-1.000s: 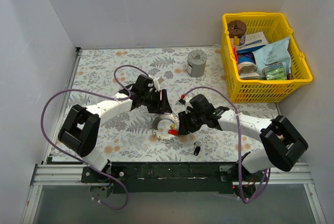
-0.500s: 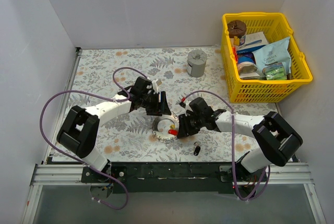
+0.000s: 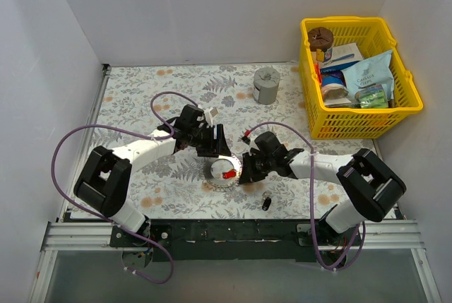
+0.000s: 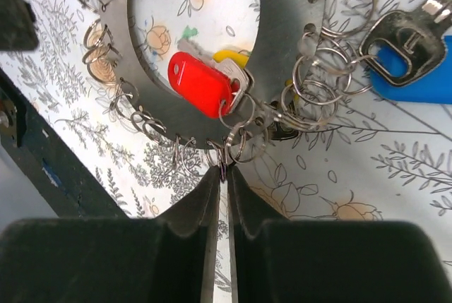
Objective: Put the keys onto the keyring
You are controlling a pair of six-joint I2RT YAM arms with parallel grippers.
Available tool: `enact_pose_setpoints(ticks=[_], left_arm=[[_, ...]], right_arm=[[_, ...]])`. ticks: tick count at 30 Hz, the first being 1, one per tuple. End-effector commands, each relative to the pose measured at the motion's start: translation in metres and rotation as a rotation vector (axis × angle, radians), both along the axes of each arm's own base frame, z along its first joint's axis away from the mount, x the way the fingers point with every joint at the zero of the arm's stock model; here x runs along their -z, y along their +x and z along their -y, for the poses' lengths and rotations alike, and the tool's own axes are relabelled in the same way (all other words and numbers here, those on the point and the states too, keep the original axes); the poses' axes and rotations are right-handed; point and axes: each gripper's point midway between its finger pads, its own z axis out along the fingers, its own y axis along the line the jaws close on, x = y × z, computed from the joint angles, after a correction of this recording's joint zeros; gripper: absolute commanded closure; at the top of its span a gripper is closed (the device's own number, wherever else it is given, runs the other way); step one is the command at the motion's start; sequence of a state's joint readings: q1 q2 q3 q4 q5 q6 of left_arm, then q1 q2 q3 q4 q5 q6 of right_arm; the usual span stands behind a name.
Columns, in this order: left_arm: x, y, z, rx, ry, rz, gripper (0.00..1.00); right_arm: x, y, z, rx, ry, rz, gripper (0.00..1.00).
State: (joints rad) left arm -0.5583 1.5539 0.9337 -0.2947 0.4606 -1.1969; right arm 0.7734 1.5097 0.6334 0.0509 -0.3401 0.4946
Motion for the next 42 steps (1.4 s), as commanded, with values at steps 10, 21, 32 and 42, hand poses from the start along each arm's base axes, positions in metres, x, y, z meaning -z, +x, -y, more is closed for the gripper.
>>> enact_pose_setpoints(ticks=[10,21,32,42], left_arm=[[-0.008,-0.004,-0.003,0.010,-0.021,0.027,0.39],[-0.007,-0.005,-0.001,0.021,-0.029,0.024,0.39],[-0.007,-0.006,-0.003,0.019,-0.028,0.027,0.39],[-0.005,-0.008,-0.004,0.023,-0.023,0.025,0.39]], right_arm=[[-0.021,0.014,0.010,0.075,0.007,0.112,0.44],[-0.015,0.002,0.005,0.083,0.117,0.036,0.56],[-0.005,0.006,0.016,0.175,0.202,-0.040,0.65],[-0.011,0.011,0.023,0.210,0.260,-0.034,0.62]])
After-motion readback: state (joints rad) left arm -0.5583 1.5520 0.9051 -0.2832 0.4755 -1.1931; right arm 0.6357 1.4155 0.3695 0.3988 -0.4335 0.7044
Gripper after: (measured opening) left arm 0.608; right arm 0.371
